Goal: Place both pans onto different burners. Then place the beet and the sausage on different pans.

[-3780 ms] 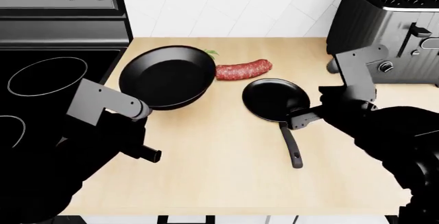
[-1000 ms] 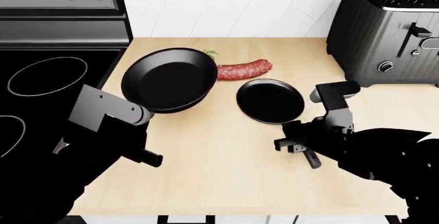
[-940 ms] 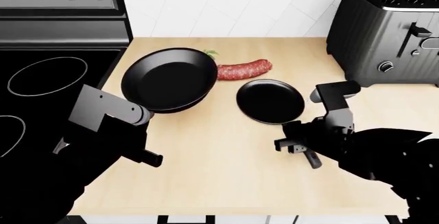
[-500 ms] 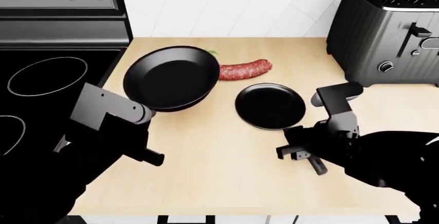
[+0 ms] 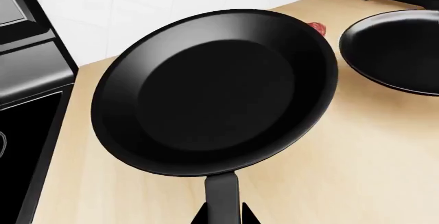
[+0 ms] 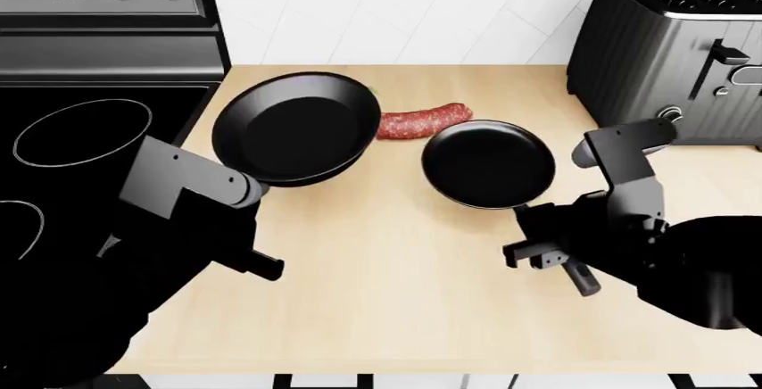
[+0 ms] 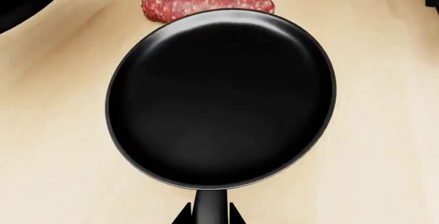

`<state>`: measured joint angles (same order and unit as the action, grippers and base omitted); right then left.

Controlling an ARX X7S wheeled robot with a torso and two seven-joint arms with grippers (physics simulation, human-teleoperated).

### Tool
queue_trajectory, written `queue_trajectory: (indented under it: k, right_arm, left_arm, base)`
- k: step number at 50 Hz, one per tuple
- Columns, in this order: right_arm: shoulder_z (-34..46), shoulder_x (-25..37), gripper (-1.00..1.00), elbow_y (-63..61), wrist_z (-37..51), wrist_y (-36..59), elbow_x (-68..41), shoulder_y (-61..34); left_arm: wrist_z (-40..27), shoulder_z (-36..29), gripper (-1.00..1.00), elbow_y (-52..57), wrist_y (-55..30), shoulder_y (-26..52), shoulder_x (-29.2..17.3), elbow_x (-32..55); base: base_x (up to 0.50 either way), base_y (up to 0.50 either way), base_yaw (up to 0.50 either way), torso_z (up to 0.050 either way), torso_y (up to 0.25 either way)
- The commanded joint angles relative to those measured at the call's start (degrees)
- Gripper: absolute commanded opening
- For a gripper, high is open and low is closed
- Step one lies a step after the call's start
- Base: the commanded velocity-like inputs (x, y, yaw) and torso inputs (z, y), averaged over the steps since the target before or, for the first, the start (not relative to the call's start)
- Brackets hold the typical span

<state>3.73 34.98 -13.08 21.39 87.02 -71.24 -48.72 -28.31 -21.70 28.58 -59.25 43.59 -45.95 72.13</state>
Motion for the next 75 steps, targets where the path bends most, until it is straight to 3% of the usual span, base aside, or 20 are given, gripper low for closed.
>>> queue_trajectory:
  k: [1, 12, 36, 59, 75]
  right_arm:
    - [-4.8, 2.51, -1.0, -2.76, 6.33, 1.46, -7.55, -2.58]
    - [-4.58, 6.12, -1.0, -4.12, 11.44, 0.55, -14.83, -5.83]
    - [-0.7, 8.68, -1.0, -5.37, 8.89, -3.91, -12.81, -6.69]
    - [0.72, 9.43, -1.0, -5.25, 8.36, -6.49, -13.06, -6.47]
    - [1.44, 10.04, -1.0, -5.49, 7.76, -8.06, -12.63, -6.01]
  left_arm:
    - [-0.29, 1.61, -1.0, -0.16, 0.12, 2.82, 0.33, -2.95]
    - [0.49, 0.64, -1.0, -0.78, 0.22, 3.49, 0.79, -3.86]
    - [0.66, 0.75, -1.0, -0.84, 0.69, 4.14, 0.63, -3.72]
    - [0.63, 0.67, -1.0, -0.62, 0.99, 3.82, 0.14, -3.5]
    - [0.69, 0.7, -1.0, -0.71, 1.54, 3.39, -0.17, -3.7]
  base:
    - [0.0, 0.0, 0.0, 0.0, 0.0]
    - [0.0, 0.0, 0.0, 0.001, 0.004]
    - [0.0, 0.0, 0.0, 0.001, 0.004]
    - [-0.46, 0.04, 0.0, 0.001, 0.003]
    - [0.0, 0.03, 0.0, 0.002, 0.003]
